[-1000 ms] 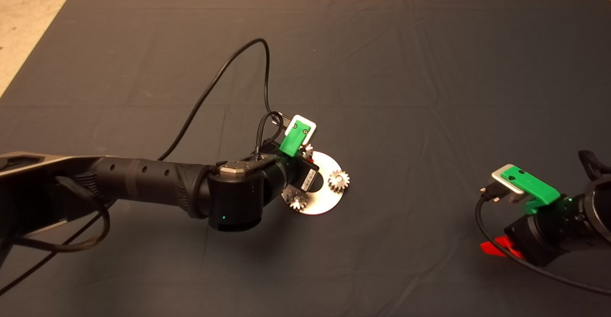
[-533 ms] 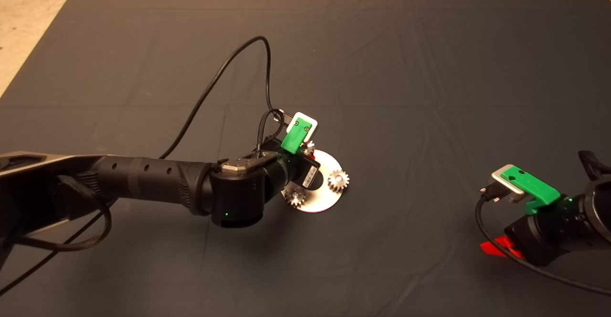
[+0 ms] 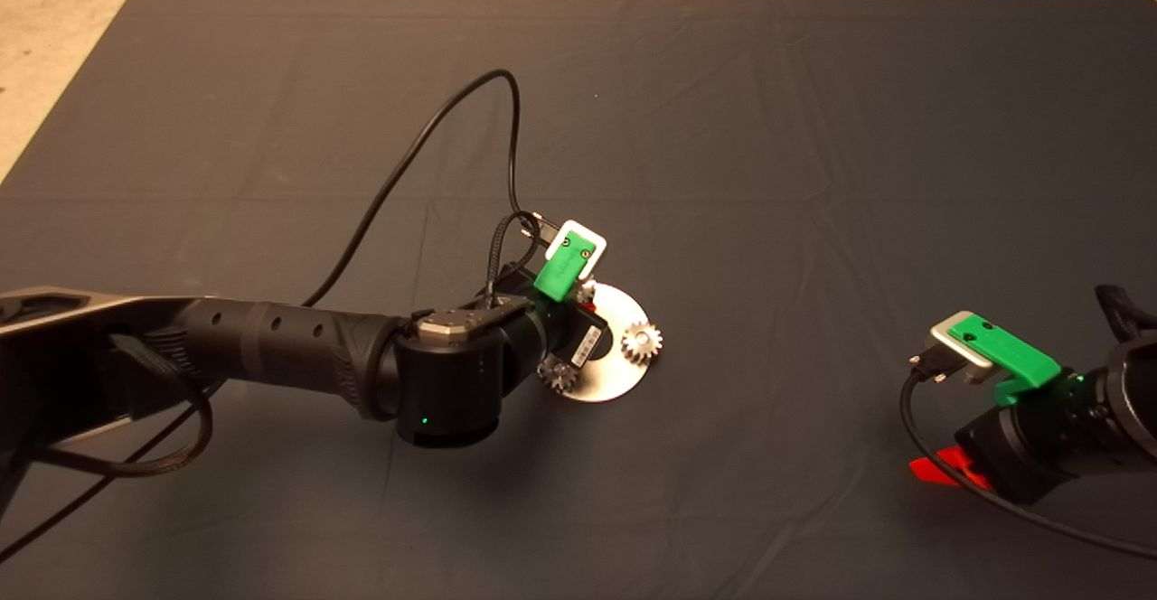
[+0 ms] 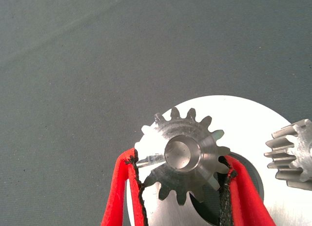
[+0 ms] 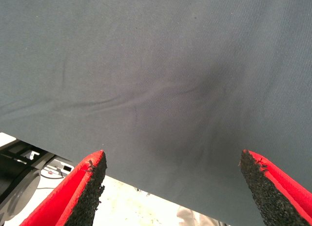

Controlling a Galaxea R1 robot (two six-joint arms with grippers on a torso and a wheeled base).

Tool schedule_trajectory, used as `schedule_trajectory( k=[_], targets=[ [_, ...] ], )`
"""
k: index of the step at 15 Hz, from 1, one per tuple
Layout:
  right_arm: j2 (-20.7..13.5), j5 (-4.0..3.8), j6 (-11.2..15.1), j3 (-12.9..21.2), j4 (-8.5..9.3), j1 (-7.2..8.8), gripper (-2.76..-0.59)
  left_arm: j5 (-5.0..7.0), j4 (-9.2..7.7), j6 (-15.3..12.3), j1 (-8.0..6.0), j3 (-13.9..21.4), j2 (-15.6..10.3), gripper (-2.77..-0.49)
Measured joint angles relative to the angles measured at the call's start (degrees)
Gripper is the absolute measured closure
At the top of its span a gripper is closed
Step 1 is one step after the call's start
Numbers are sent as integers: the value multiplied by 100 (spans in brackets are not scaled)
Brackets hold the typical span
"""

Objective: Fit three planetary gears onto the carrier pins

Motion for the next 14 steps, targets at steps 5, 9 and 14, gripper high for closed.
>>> schedule_trajectory(
  k=[5, 9, 14],
  targets=[
    [0, 0, 0, 0, 0, 0, -203, 29, 2, 0, 0, -11, -17, -55],
    [0, -3, 0, 0, 2, 0, -203, 30, 1, 0, 0, -71, -17, -55],
    [0, -1, 0, 0, 0, 0, -203, -189, 47, 0, -6, -277, -18, -55]
  ],
)
